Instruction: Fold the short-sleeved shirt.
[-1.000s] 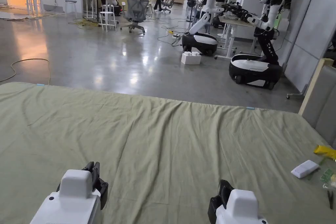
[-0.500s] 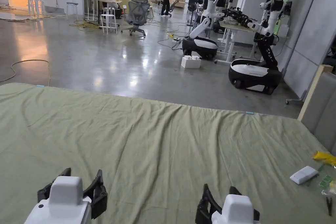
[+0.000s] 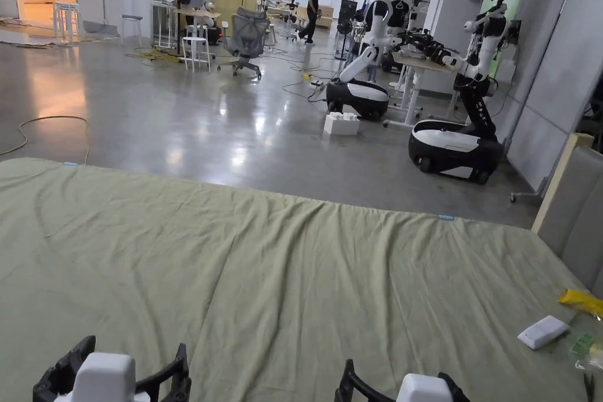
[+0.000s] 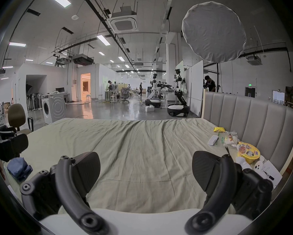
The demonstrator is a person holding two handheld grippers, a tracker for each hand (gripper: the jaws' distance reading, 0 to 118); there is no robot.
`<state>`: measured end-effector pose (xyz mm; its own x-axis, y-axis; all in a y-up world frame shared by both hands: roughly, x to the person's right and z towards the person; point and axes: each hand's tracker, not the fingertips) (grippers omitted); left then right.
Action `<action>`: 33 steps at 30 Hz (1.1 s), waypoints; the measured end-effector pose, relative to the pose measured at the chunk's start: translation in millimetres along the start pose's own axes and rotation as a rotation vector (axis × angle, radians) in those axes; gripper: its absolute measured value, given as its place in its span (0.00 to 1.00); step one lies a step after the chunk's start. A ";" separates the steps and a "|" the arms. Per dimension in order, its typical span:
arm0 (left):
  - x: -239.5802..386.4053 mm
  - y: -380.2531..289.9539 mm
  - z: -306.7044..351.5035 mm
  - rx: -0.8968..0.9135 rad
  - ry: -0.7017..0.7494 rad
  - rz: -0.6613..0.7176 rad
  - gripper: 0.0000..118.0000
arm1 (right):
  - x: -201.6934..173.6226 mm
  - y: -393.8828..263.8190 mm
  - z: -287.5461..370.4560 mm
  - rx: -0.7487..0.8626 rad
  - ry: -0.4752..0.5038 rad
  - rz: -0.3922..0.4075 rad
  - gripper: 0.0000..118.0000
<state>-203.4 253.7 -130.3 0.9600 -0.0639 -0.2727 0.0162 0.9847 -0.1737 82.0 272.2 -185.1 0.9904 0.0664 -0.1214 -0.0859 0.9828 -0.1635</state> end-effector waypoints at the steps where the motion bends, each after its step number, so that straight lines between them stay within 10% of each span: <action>1: 0.1 -2.8 0.2 -0.005 -0.003 0.001 0.83 | -0.2 -0.7 0.8 0.002 -0.005 -0.002 0.94; 33: -13.5 27.1 -22.8 0.014 -0.036 0.064 0.89 | 7.0 32.7 -30.0 -0.043 0.045 -0.189 0.97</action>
<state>-222.2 277.5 -152.9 0.9685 0.0048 -0.2490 -0.0418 0.9888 -0.1433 82.8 299.7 -220.7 0.9835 -0.1277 -0.1281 0.0959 0.9686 -0.2294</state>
